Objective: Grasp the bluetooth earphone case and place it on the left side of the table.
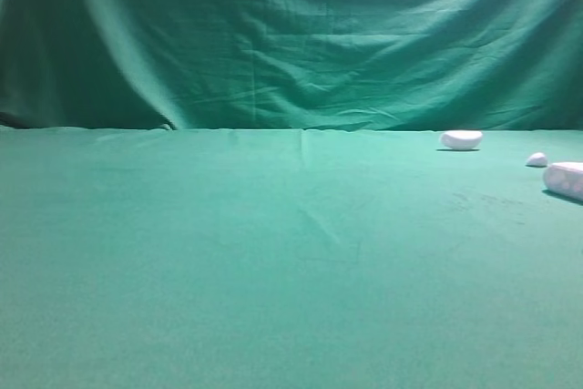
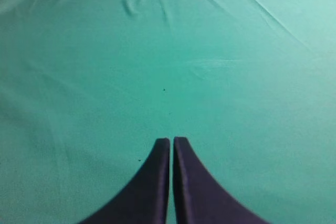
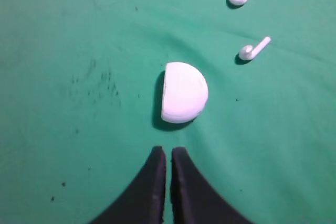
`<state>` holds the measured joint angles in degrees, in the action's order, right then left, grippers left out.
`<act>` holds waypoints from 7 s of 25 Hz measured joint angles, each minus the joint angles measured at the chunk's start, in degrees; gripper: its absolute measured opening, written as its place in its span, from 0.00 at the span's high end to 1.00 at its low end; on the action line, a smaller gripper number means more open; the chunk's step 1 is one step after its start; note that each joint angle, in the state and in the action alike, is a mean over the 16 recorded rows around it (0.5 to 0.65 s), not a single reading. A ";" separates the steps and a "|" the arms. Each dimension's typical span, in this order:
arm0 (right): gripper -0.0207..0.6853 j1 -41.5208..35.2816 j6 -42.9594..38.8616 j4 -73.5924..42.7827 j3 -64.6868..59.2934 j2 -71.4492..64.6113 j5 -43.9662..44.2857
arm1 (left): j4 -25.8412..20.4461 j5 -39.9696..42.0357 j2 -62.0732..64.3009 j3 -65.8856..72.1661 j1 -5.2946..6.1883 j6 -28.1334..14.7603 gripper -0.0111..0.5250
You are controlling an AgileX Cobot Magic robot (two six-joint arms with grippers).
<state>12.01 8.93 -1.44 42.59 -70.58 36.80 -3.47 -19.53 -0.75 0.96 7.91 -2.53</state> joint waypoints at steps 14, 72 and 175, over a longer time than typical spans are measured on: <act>0.25 1.91 -5.10 -5.59 10.55 -24.36 -0.14 | 0.00 0.00 0.00 0.00 0.00 0.00 0.98; 0.40 45.91 -2.45 -1.36 76.88 -68.37 2.43 | 0.00 0.00 0.00 0.00 0.00 0.00 0.98; 0.97 -3.89 -18.74 -6.12 -44.17 71.27 -15.31 | 0.00 -0.10 0.00 0.00 0.13 0.00 0.98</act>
<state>8.12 -9.81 -7.56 -1.57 0.69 21.49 -3.47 -19.63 -0.75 0.96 8.03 -2.53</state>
